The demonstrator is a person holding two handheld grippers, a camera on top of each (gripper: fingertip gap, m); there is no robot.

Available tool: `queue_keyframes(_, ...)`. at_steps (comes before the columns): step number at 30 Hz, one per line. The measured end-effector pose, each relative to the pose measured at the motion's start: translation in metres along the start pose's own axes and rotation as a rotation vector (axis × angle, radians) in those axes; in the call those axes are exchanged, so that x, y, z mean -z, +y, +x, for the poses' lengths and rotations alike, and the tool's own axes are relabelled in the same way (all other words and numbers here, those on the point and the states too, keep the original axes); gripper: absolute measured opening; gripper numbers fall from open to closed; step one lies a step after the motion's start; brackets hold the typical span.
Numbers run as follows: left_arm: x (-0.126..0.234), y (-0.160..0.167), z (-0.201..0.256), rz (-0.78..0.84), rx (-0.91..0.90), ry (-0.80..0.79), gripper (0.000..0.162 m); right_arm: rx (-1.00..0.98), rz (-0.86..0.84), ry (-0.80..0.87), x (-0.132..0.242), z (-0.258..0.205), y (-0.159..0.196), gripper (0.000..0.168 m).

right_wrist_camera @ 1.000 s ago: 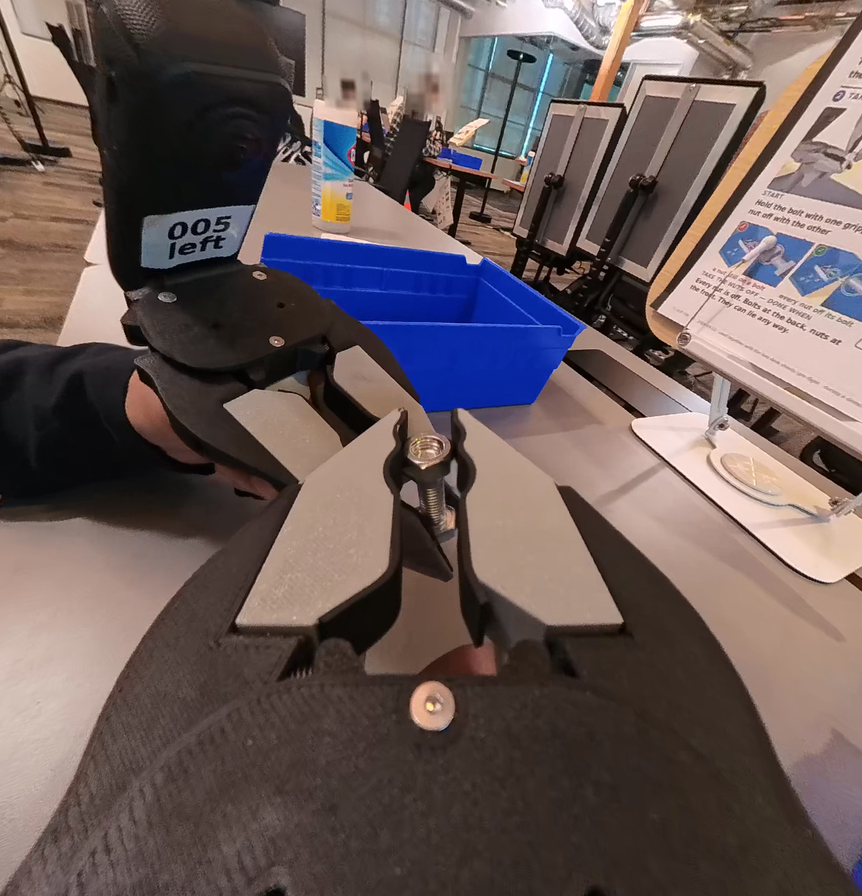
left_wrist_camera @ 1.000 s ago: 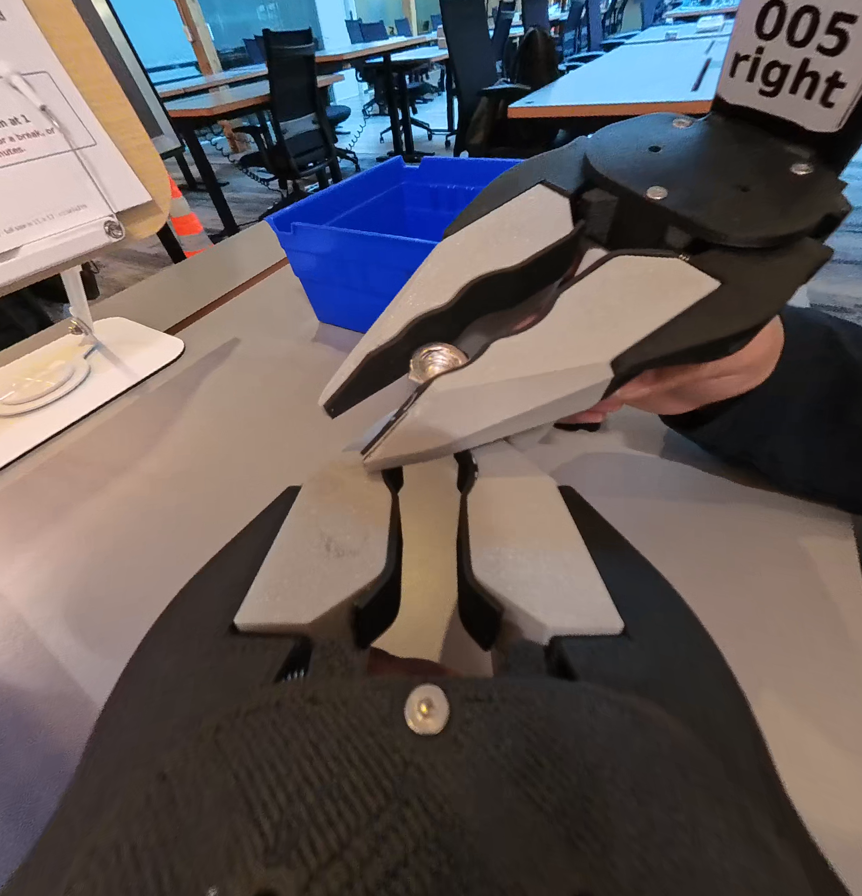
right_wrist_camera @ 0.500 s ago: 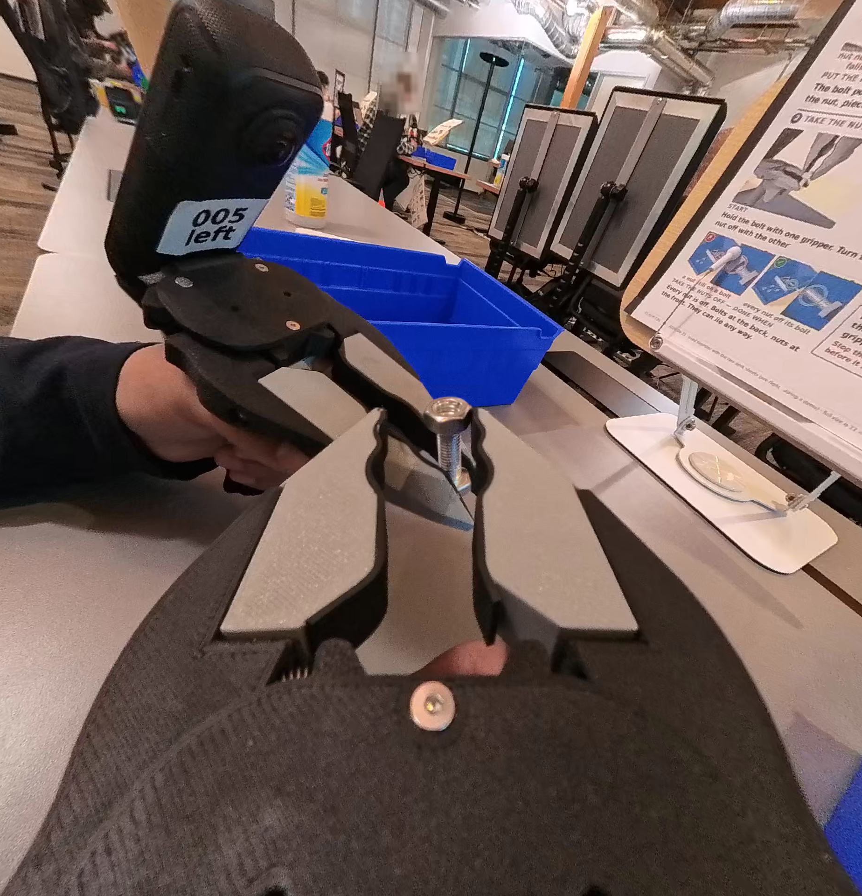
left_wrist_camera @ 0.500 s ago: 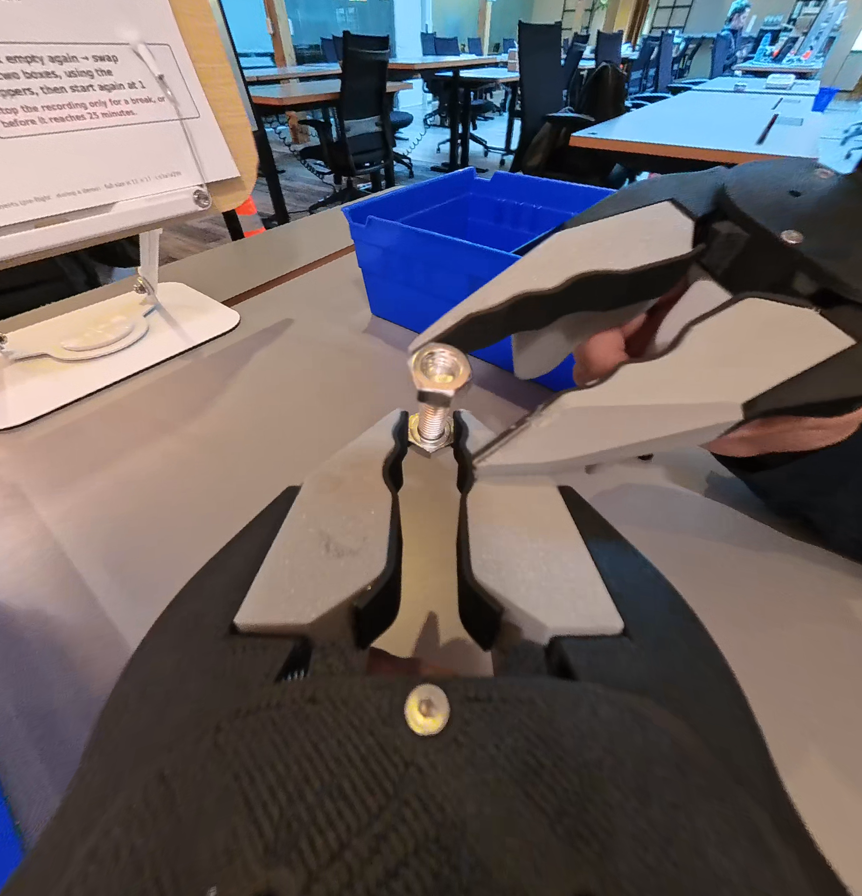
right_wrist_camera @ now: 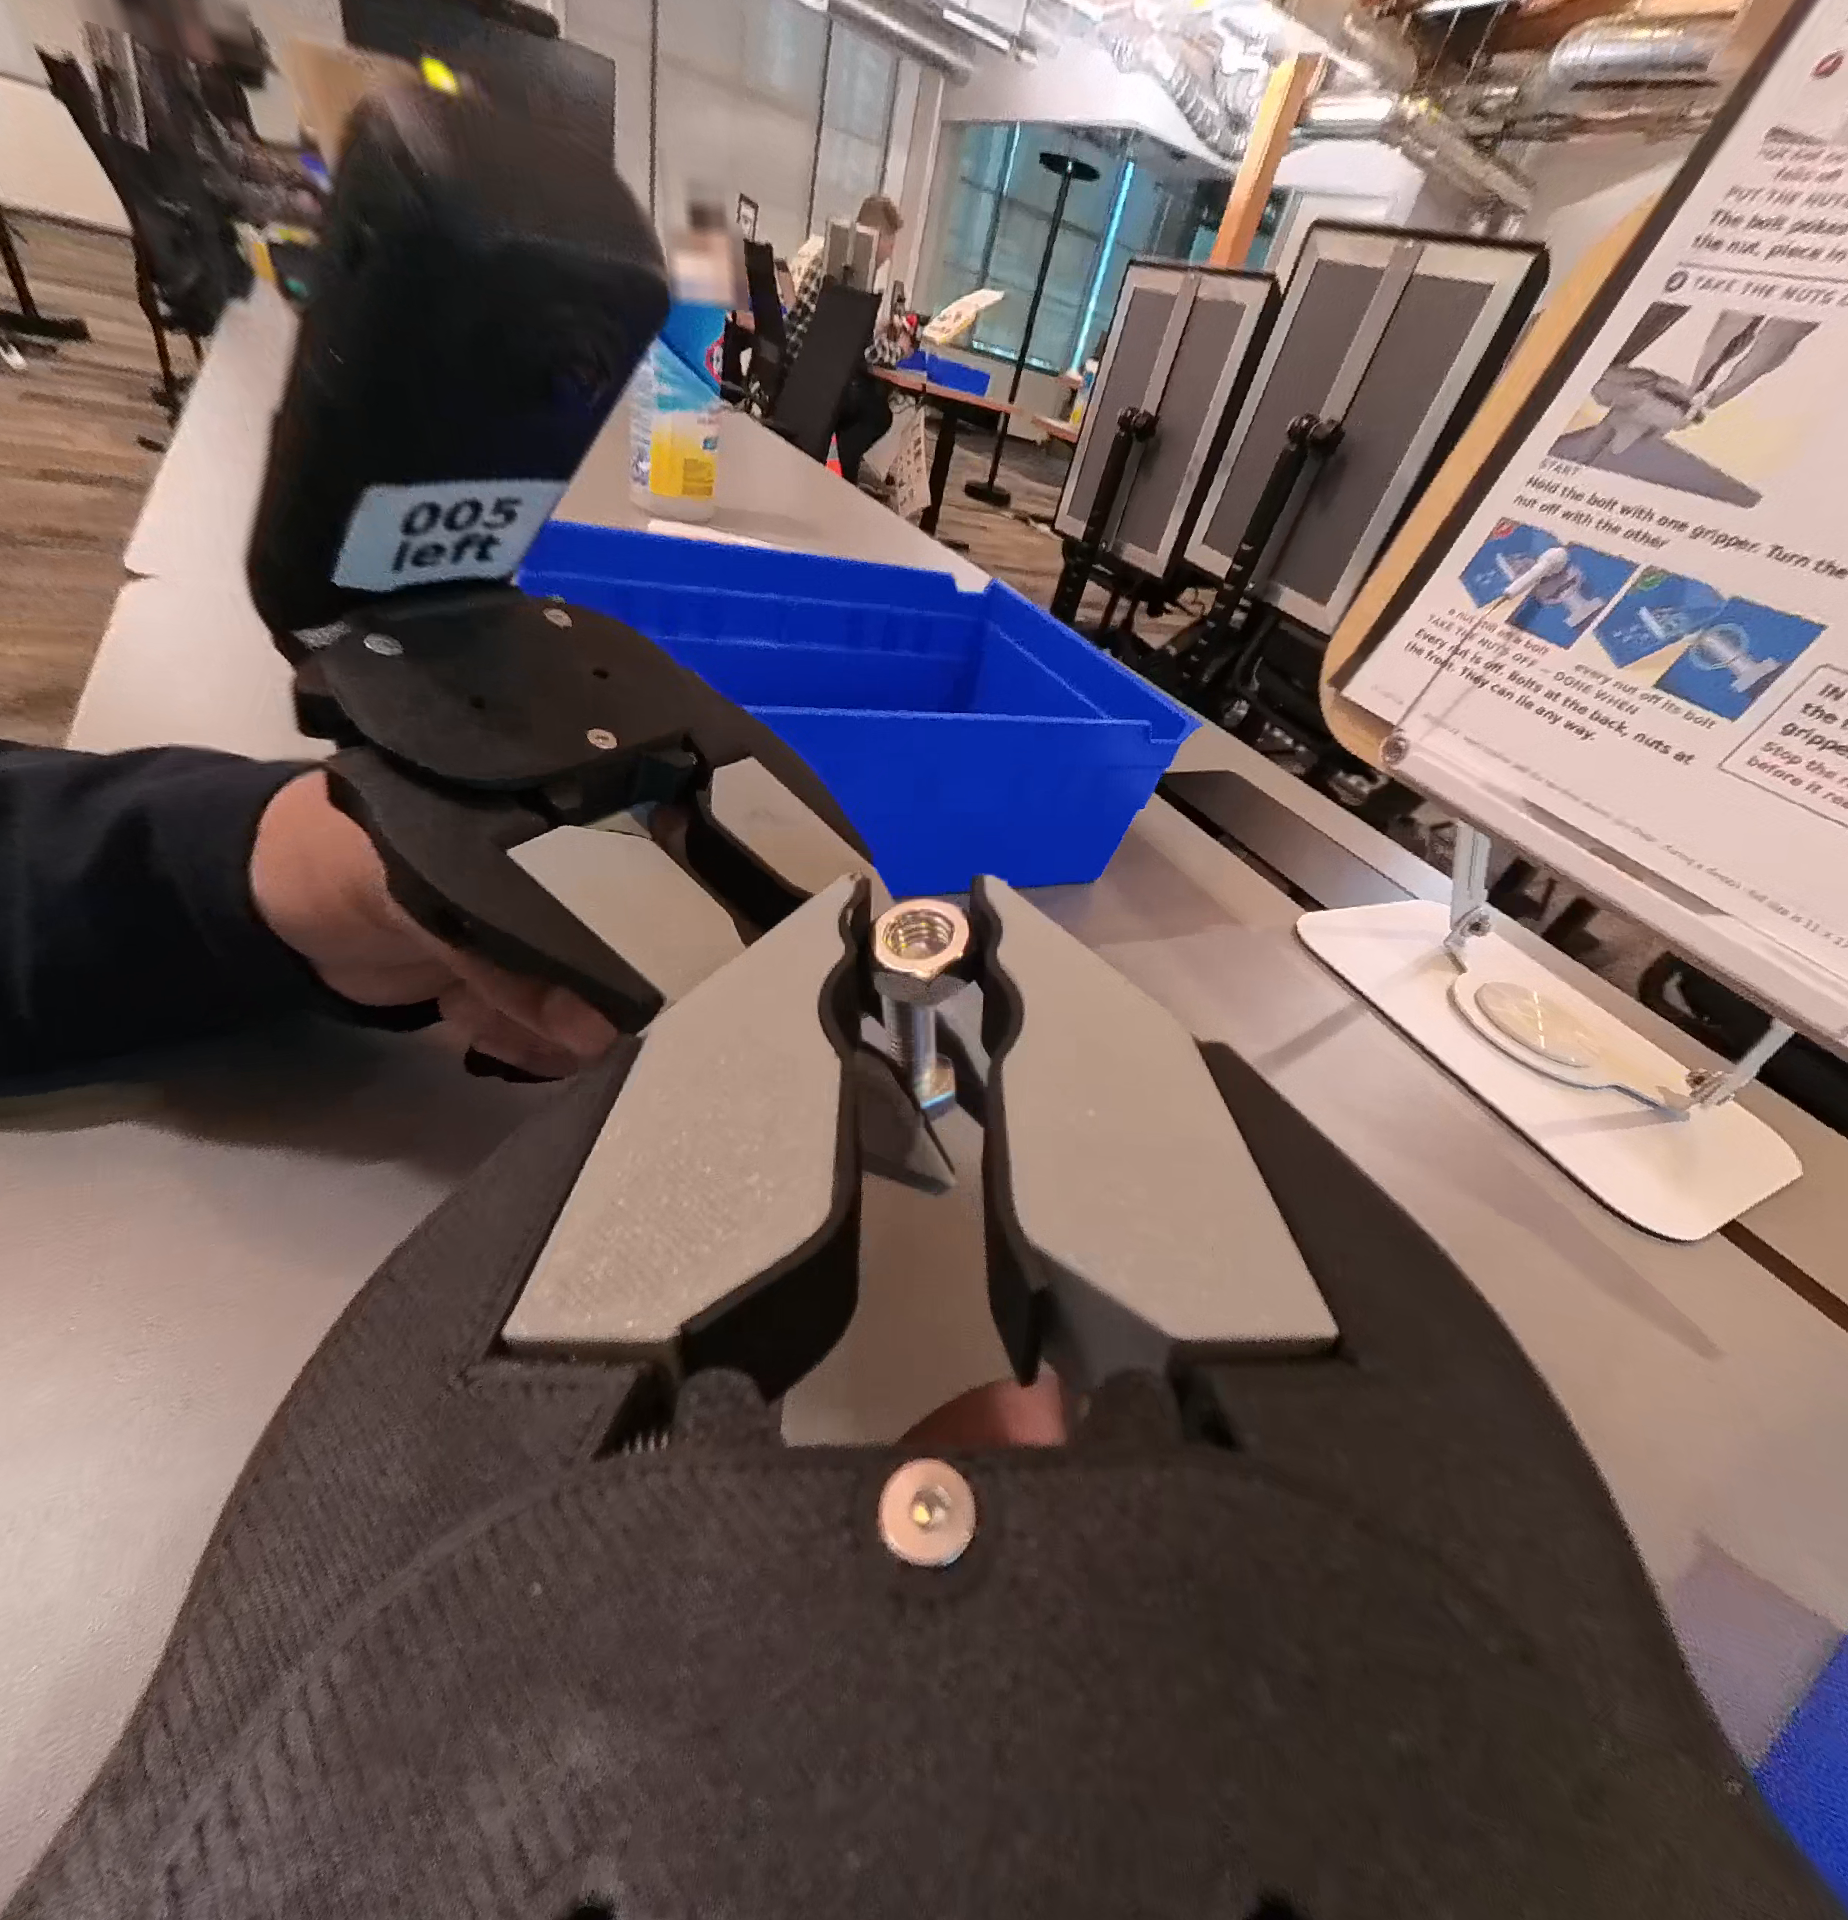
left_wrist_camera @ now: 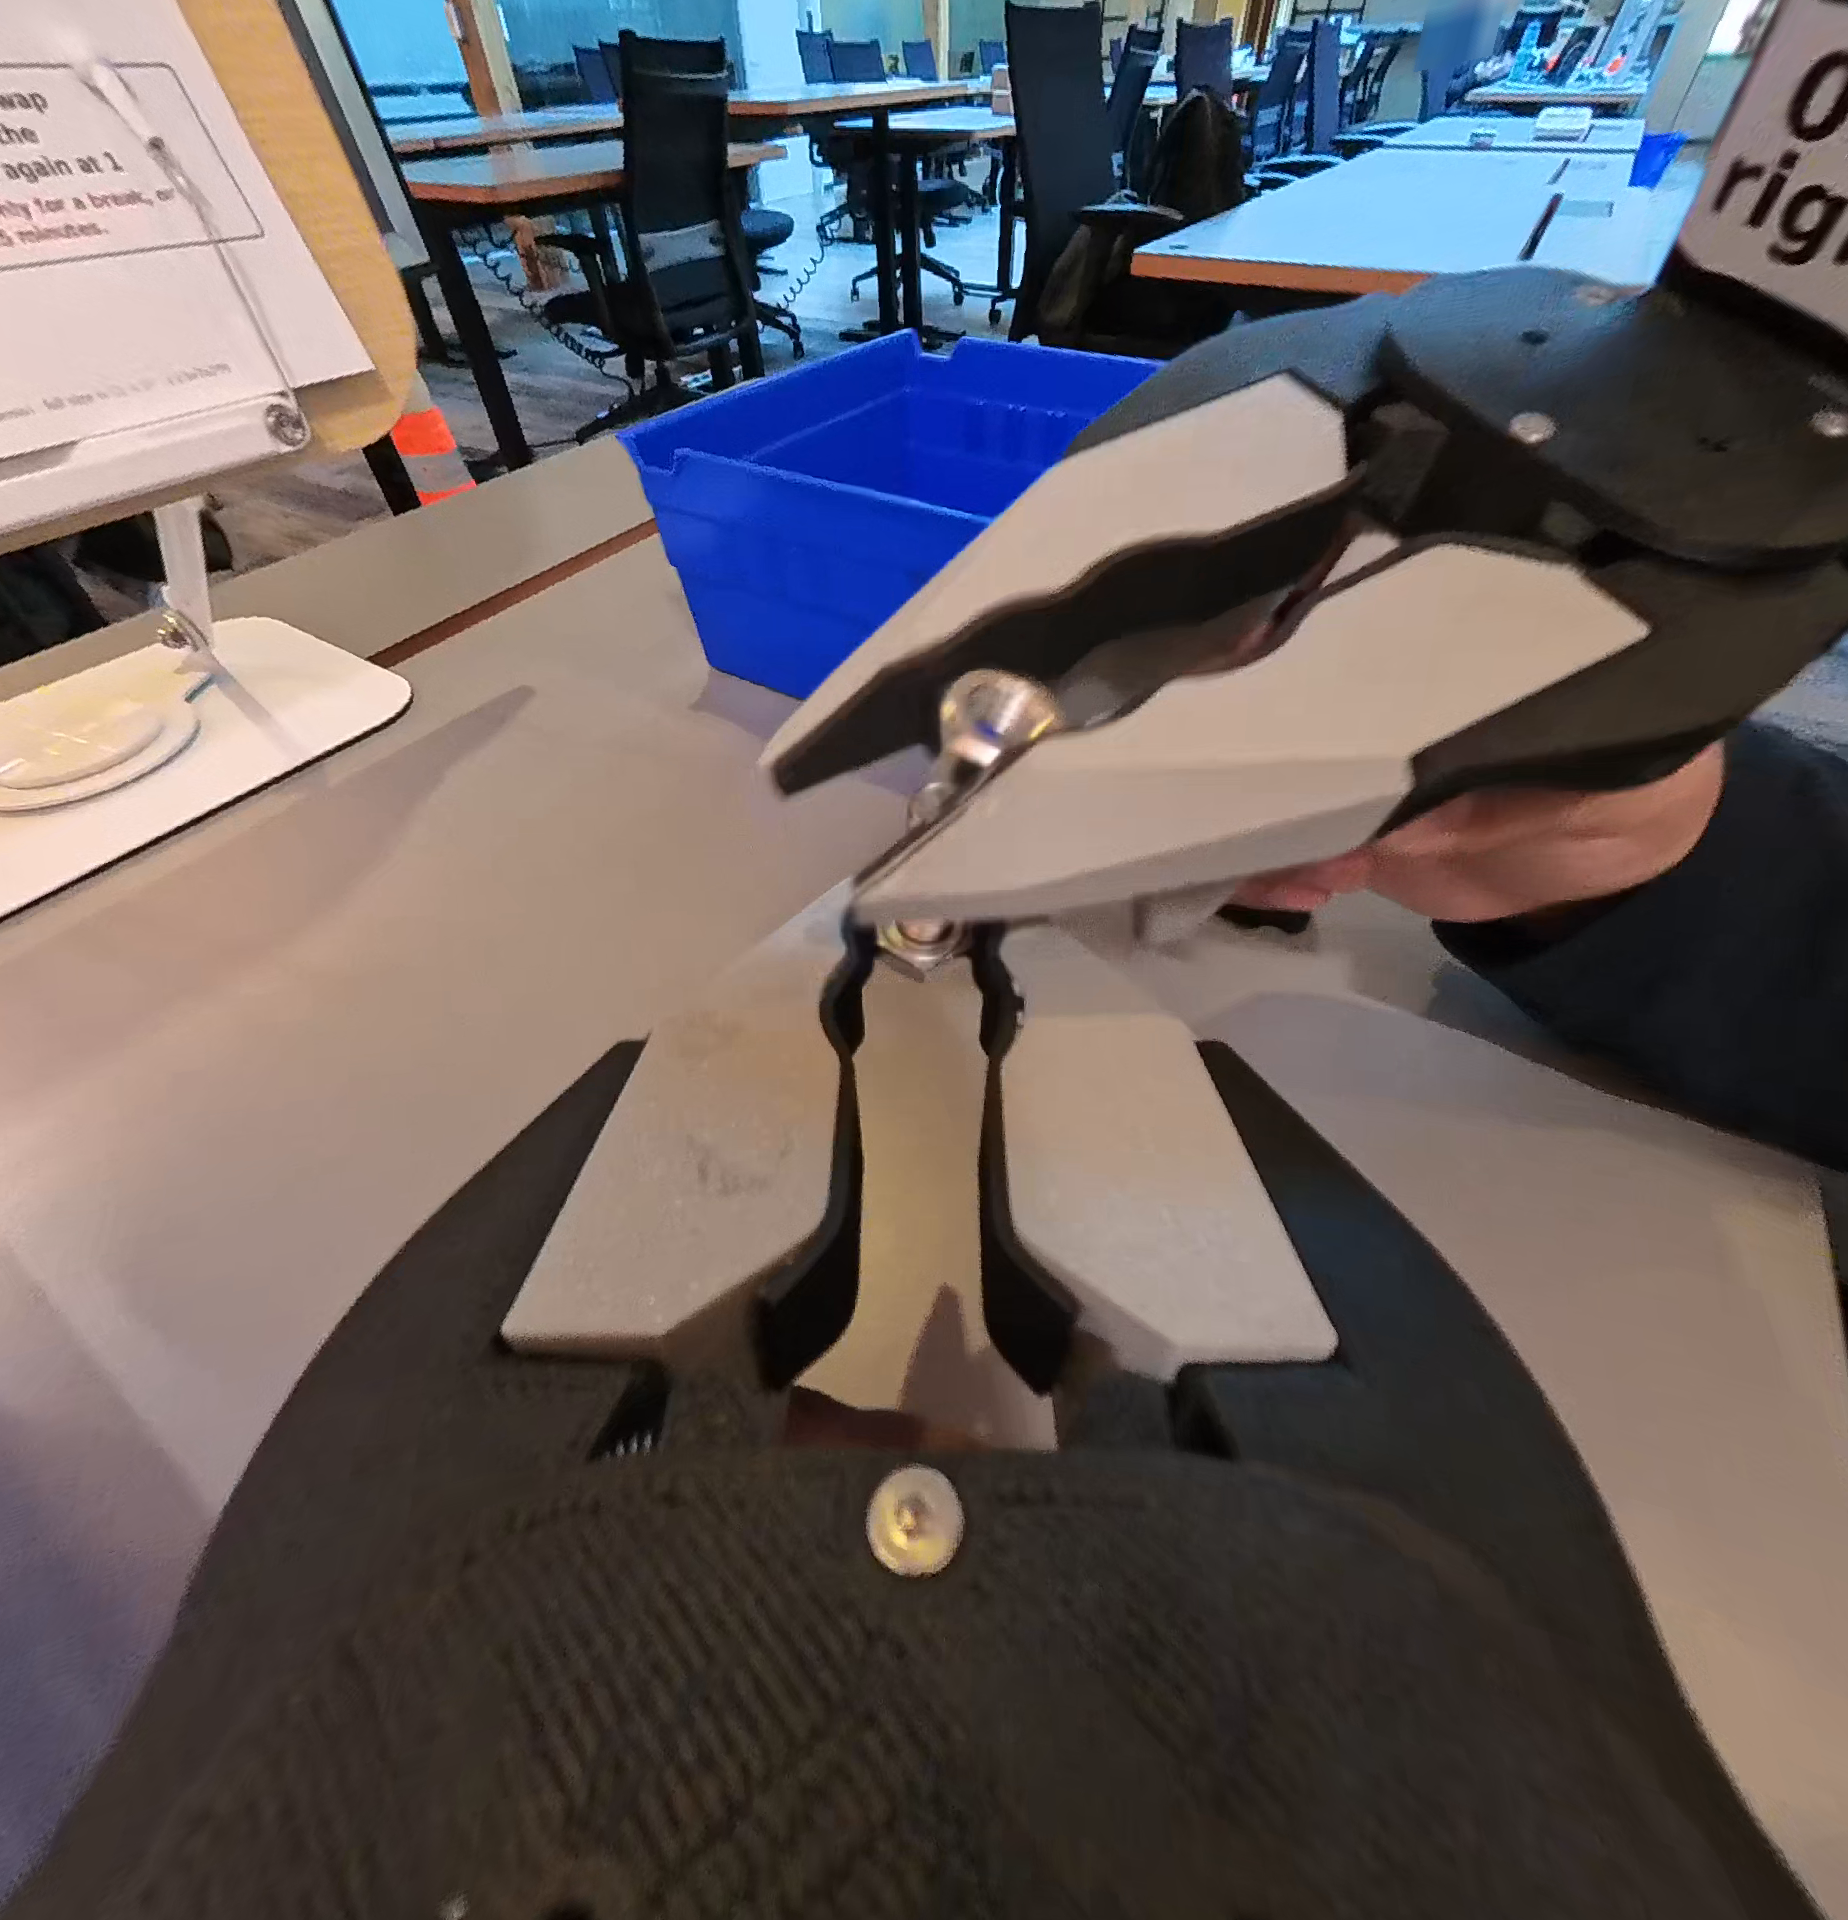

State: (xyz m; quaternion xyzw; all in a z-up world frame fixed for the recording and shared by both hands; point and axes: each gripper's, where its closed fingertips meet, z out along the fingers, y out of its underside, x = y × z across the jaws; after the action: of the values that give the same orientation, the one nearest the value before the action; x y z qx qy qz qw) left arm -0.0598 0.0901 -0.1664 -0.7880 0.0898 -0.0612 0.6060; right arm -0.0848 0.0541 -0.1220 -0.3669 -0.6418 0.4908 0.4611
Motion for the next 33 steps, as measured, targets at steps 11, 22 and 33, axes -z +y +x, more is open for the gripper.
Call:
queue_keyframes(11,0.001,0.004,-0.015,0.002,0.033,-0.039,0.016,-0.112,0.066,0.268,0.056,0.050,-0.024,0.016)
queue_keyframes(22,-0.003,0.001,0.009,-0.001,-0.047,0.016,0.016,-0.306,-0.574,0.496,0.202,0.116,0.092,0.016)
queue_keyframes(33,-0.007,0.001,0.019,0.008,-0.131,0.018,0.016,-0.049,-0.247,0.345,0.129,0.044,0.015,0.018)
